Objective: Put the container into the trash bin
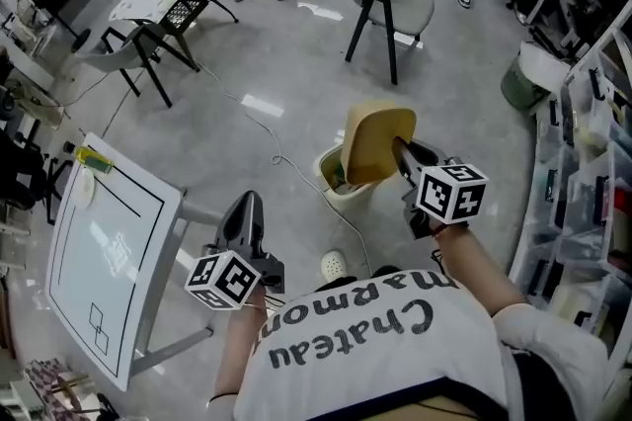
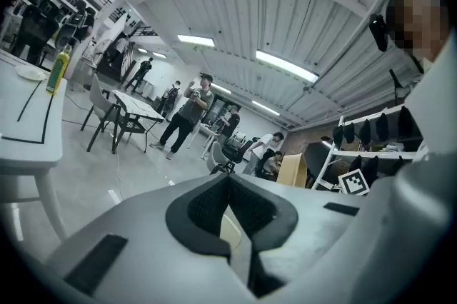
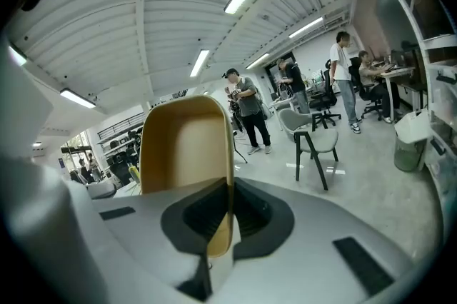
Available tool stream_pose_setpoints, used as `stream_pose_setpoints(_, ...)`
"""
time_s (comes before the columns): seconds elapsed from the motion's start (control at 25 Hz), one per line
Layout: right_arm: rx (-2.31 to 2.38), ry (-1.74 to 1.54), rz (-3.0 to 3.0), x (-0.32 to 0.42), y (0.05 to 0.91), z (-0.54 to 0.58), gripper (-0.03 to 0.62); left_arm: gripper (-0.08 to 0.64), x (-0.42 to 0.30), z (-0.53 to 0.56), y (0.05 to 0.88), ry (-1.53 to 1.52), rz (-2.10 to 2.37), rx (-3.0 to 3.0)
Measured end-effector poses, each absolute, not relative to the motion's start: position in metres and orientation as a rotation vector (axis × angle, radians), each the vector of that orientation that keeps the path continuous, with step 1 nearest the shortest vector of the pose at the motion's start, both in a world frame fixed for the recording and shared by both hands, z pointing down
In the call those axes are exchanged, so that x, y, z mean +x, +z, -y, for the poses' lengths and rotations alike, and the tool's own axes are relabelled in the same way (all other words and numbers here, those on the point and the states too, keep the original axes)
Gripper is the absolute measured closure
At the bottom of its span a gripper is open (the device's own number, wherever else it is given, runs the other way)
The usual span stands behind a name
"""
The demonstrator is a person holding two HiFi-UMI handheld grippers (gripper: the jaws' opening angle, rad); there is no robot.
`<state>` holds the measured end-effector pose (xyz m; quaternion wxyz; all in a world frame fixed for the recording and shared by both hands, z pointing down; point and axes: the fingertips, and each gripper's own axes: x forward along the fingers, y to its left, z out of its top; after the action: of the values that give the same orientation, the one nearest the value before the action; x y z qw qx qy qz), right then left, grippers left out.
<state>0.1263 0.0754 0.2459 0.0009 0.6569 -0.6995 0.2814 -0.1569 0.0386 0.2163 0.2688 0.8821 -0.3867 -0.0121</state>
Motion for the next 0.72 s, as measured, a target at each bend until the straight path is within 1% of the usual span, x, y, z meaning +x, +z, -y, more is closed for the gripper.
stream_pose_setpoints(0.32, 2.137, 0.853, 2.163, 0.119, 0.237, -0.036, 0.560, 0.538, -0.161, 0.019, 0.207, -0.034, 0.981, 2.422)
stream_pose_setpoints(0.72, 2.212, 0.822, 2.146, 0.117, 0.230, -0.004, 0.560, 0.538, -0.158, 0.058, 0.196, -0.030, 0.910, 2.496)
